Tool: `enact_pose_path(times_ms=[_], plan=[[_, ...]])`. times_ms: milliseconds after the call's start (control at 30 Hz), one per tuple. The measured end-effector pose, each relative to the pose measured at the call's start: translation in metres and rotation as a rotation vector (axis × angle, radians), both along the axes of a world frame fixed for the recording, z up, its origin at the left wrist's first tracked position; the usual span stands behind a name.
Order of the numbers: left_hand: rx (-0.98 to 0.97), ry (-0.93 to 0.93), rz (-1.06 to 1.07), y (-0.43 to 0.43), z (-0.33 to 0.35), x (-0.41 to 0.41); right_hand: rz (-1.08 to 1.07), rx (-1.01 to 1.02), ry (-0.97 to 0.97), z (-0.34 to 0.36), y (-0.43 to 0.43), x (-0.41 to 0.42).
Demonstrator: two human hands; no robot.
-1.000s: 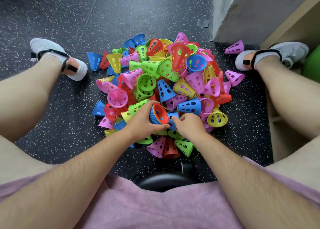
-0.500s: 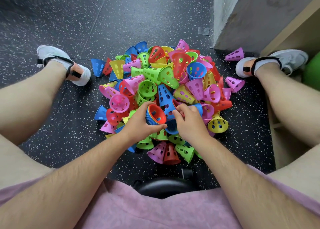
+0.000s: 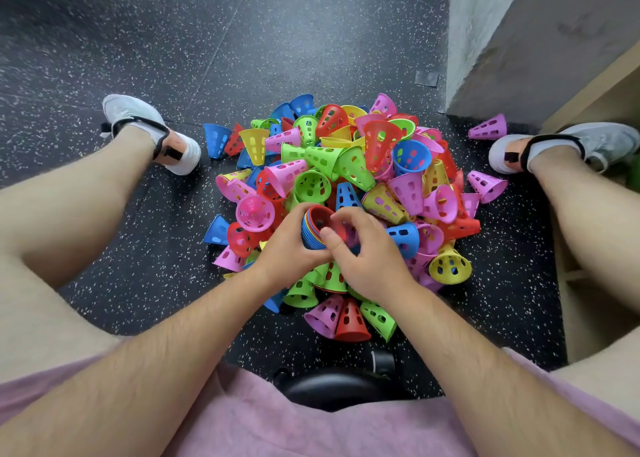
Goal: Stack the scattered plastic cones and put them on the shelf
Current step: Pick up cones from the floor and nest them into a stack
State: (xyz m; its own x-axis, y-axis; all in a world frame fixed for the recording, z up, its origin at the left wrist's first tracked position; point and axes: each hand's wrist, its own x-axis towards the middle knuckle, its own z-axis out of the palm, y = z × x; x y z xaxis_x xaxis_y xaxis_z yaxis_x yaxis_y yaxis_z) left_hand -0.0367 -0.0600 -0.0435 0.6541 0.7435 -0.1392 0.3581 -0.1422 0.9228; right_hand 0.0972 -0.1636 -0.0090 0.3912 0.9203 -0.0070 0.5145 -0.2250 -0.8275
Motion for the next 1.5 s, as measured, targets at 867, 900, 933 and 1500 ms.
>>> enact_pose_path(times_ms=[867, 900, 933, 1500], plan=[[0.009, 0.033, -0.004, 0.002, 0.002, 0.001, 0.01, -0.22, -0.421, -0.045, 0.014, 0.037], [0.005, 0.031, 0.001, 0.002, 0.002, 0.002, -0.022, -0.185, -0.398, -0.043, 0.015, 0.039], [0.003, 0.031, 0.008, 0.003, 0.003, 0.002, -0.051, -0.155, -0.374, -0.042, 0.016, 0.041], [-0.039, 0.017, 0.008, 0.005, 0.004, 0.007, -0.042, -0.006, -0.14, -0.003, 0.027, 0.023]])
